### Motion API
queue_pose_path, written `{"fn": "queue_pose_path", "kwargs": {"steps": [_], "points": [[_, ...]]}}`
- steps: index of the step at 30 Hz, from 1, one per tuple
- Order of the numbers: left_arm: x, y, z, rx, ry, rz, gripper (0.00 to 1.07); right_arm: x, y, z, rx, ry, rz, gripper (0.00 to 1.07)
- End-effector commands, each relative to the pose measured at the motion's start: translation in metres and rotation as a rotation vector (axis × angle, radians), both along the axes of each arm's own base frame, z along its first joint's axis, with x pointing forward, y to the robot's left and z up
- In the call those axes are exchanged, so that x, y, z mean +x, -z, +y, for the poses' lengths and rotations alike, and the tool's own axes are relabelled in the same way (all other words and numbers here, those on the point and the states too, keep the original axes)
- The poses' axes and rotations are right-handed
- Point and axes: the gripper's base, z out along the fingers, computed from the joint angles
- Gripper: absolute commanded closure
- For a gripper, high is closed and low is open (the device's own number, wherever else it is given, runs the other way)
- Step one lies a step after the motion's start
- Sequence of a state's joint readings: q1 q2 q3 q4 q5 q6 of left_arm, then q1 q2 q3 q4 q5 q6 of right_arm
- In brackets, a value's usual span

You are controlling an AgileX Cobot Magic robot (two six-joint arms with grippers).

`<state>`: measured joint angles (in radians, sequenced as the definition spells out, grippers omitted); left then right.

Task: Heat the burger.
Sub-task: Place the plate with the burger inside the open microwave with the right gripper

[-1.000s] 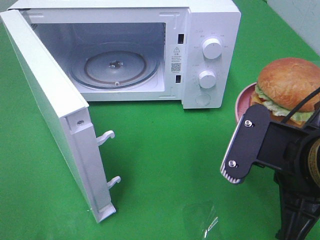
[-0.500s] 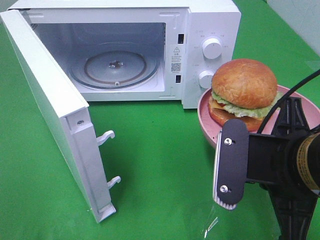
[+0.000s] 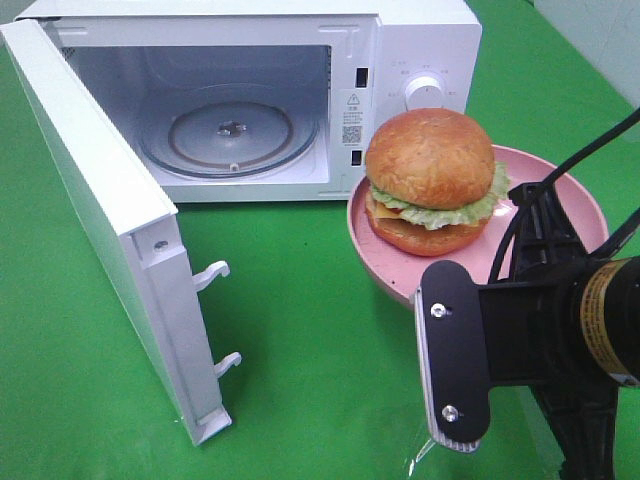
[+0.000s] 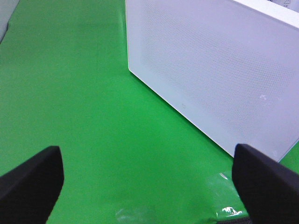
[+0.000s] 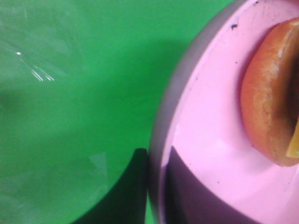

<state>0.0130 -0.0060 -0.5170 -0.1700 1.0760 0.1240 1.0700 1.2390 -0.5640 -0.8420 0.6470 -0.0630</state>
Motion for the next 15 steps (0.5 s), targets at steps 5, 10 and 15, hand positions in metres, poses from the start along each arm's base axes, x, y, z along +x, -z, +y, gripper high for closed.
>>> {"fn": "queue_pose_path", "kwargs": {"steps": [5, 10, 15], "points": [[0.000, 0.000, -0.001, -0.007, 0.002, -0.003, 0.17, 0.000, -0.006, 0.009, -0.031, -0.227, -0.085, 1.07], [0.000, 0.000, -0.001, -0.007, 0.002, -0.003, 0.17, 0.004, -0.006, 0.009, -0.042, -0.271, -0.096, 1.07], [0.000, 0.000, -0.001, -0.007, 0.002, -0.003, 0.17, 0.016, -0.007, 0.001, -0.025, -0.249, -0.094, 1.07]]}}
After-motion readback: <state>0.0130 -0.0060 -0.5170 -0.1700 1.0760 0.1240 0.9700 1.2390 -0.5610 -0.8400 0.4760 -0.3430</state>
